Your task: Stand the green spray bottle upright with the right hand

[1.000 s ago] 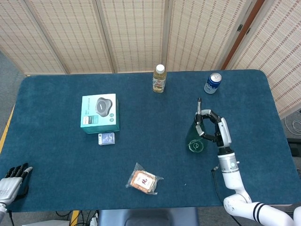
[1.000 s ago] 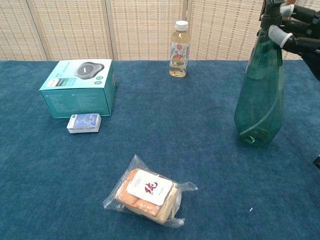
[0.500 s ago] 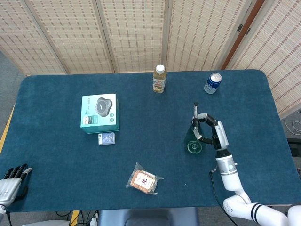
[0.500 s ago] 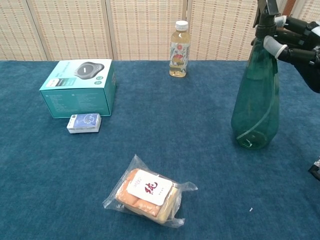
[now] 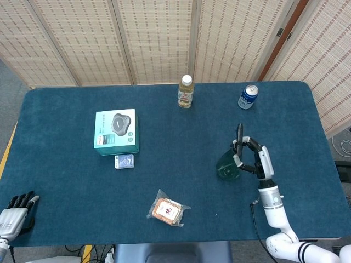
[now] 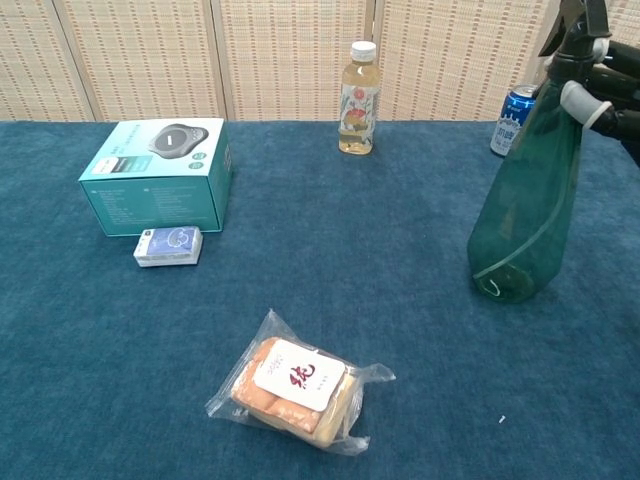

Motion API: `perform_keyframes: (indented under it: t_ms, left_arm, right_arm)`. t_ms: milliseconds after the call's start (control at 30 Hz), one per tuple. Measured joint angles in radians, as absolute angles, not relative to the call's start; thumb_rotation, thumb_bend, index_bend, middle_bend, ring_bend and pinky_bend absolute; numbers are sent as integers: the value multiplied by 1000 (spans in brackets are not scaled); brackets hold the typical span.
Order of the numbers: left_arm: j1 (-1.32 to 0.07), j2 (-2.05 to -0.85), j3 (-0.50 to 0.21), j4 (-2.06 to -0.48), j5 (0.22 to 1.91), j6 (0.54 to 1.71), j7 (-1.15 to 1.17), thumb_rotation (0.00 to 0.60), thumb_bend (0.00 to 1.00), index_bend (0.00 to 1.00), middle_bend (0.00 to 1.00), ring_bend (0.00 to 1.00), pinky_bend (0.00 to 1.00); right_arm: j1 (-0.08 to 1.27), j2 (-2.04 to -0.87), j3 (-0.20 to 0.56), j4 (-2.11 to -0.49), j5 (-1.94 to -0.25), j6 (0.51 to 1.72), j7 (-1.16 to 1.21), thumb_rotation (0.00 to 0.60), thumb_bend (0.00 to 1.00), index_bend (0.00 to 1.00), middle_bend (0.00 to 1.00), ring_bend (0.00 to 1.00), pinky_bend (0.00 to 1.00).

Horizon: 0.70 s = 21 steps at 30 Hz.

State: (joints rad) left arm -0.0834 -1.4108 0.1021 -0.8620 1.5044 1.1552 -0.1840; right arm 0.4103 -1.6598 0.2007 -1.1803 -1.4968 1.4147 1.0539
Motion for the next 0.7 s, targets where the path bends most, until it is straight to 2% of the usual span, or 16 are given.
perform_keyframes:
  t_ms: [400, 700]
  left_arm:
    - [-89, -1395, 99, -914, 1493, 1142, -138, 600, 531, 110, 0, 0, 0]
    - [-106, -1383, 97, -963, 1499, 1141, -92, 600, 531, 110, 0, 0, 0]
  right_arm:
    - [405, -1659, 198, -1160, -1502, 1424, 1067, 600, 244, 473, 468, 378, 432]
    - [378, -1652, 191, -1164, -1503, 1458, 1066, 600, 181, 461, 403, 327, 381]
